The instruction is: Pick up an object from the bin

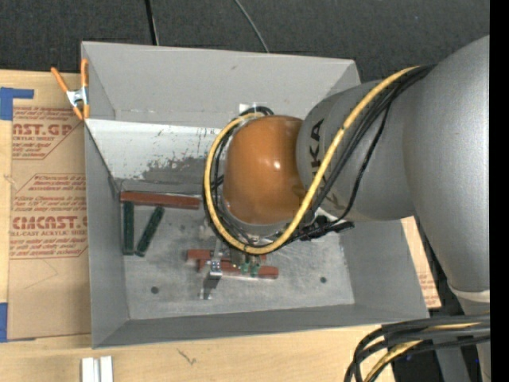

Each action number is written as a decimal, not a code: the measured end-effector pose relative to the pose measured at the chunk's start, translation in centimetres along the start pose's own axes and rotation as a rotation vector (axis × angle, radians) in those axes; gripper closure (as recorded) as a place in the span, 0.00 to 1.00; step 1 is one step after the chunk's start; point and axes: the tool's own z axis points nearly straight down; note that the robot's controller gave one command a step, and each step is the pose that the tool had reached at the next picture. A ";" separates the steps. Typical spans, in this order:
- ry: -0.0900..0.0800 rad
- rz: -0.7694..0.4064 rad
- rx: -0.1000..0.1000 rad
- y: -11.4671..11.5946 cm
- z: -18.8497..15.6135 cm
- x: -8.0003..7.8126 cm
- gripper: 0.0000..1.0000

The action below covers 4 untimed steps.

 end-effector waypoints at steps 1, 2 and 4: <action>-0.004 0.002 0.002 -0.2 5.3 -1.9 0.00; 0.002 -0.277 0.000 -4.8 6.9 -0.1 1.00; 0.000 -0.279 -0.001 -5.8 -6.5 -0.8 1.00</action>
Offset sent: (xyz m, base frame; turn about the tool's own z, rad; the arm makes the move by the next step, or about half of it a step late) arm -0.0032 -0.0481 -0.0682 -0.2774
